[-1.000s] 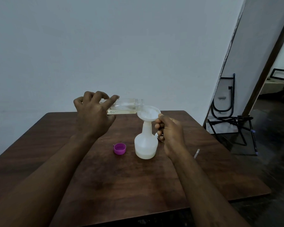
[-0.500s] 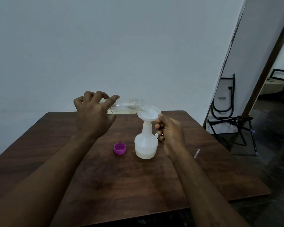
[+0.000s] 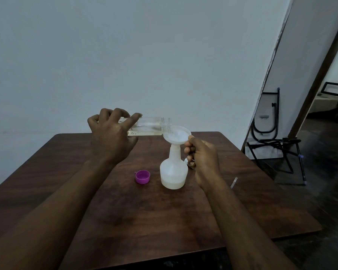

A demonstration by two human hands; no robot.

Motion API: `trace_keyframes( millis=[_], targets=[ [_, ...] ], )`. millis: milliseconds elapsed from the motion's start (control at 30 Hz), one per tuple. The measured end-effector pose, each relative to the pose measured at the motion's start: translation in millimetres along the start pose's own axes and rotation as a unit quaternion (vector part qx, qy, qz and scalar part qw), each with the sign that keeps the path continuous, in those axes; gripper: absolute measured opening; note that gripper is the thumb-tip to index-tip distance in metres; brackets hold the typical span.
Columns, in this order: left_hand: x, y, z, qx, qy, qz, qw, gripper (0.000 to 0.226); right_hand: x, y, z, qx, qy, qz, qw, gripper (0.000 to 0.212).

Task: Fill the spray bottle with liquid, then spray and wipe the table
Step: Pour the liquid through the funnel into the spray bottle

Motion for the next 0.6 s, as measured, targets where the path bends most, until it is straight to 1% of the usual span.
trace_keyframes(
  millis=[267, 600],
  targets=[
    [-0.6, -0.1, 1.7, 0.000, -0.003, 0.001, 1.000, 0.062, -0.1, 0.0, -1.1, 0.002, -0.002, 0.002, 1.000, 0.046],
    [0.0, -1.8, -0.2, 0.000, 0.003, -0.003, 1.000, 0.062, -1.0, 0.7, -0.6, 0.002, 0.004, 0.002, 1.000, 0.038]
  ],
)
Point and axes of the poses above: each hand's wrist, its own x-axis away from the middle knuckle, its own z-axis out of the back of the hand, y = z × x, the point moved 2 cm from there along -x, towards the middle knuckle, and after that the axes turned 6 degrees about z, right-handed, at the moved point
